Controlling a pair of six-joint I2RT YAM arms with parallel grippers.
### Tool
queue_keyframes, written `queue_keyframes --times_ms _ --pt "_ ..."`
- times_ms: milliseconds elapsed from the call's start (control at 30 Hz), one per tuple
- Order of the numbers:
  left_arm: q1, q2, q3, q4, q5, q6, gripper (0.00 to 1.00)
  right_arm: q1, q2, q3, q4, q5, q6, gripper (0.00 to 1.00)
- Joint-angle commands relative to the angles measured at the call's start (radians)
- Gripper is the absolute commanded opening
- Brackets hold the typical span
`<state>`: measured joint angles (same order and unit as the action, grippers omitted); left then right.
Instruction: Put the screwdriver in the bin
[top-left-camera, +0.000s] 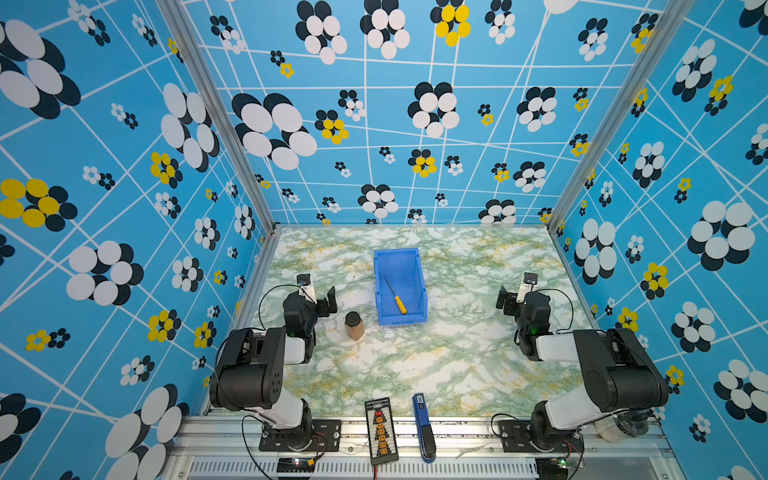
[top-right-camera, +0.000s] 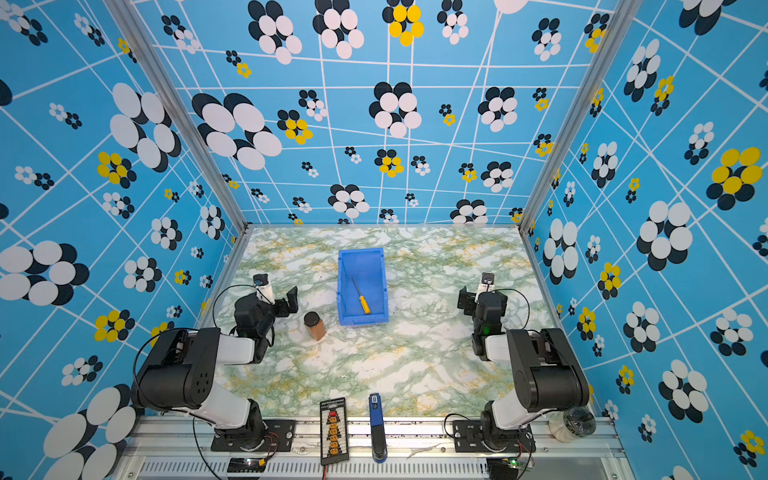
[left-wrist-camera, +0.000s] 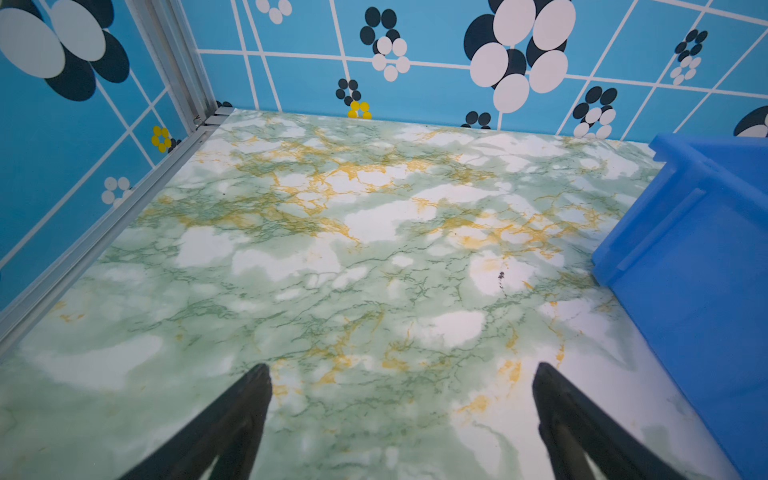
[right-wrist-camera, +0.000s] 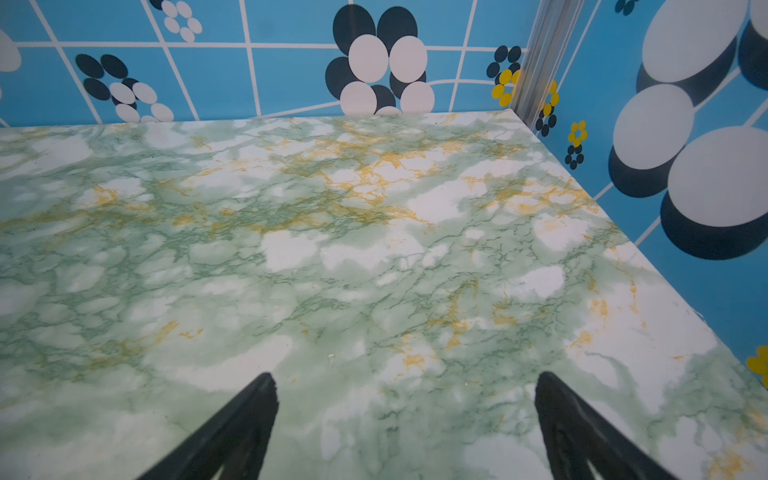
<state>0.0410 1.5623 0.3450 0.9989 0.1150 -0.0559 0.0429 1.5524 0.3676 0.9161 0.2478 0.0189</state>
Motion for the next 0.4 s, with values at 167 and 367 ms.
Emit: queue_keyframes --times_ms 167,367 --pt "-0.015 -0.008 0.027 -0.053 -0.006 0.036 0.99 -0.004 -0.005 0.016 -0.01 -0.016 0.016 0.99" --pt "-0.02 -0.009 0.03 -0.059 0.001 0.042 0.99 -0.003 -0.006 0.018 -0.013 -0.016 0.016 0.99"
